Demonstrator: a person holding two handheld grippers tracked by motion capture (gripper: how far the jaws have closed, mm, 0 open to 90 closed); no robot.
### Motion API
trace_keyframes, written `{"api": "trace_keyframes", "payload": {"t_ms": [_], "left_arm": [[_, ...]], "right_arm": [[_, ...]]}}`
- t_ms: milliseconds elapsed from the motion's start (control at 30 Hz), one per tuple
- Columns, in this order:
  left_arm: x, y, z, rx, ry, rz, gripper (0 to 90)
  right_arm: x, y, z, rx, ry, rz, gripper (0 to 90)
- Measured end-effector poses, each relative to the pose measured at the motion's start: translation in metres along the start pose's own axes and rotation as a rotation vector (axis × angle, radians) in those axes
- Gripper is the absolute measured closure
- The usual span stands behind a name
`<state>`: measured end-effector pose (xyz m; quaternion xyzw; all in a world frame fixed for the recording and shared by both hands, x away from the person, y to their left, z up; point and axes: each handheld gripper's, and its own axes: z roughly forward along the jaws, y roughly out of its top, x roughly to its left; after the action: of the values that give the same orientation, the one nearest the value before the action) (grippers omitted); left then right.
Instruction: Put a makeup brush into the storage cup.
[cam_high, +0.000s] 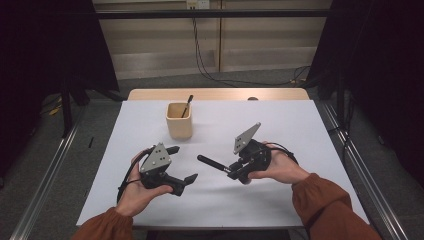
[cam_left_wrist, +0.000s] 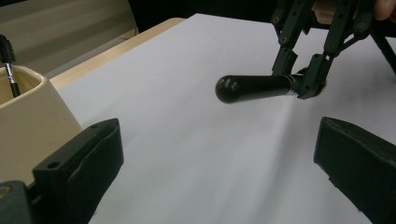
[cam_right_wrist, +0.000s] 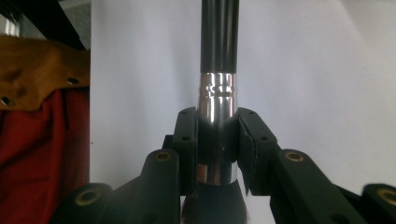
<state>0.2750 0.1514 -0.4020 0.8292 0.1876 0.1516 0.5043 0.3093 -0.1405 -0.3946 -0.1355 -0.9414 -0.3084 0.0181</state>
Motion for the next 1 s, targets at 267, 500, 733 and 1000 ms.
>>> {"api": "trace_keyframes", "payload": {"t_ms": [267, 500, 733, 1000], "left_arm": [[0.0, 0.007, 0.003, 0.066, -0.065, -0.002, 3.3], [0.004, 0.014, 0.012, 0.168, -0.122, 0.031, 4.8], [0.001, 0.022, 0.017, 0.239, -0.186, 0.069, 6.1], [-0.002, 0.024, 0.027, 0.337, -0.245, 0.106, 9.5]], "right_arm": [[-0.001, 0.01, 0.005, 0.104, -0.001, -0.043, 71.2], [0.002, 0.018, 0.011, 0.194, 0.017, -0.064, 71.2], [0.003, 0.026, 0.017, 0.273, 0.021, -0.126, 71.2], [0.003, 0.03, 0.017, 0.329, 0.029, -0.149, 71.2]]}}
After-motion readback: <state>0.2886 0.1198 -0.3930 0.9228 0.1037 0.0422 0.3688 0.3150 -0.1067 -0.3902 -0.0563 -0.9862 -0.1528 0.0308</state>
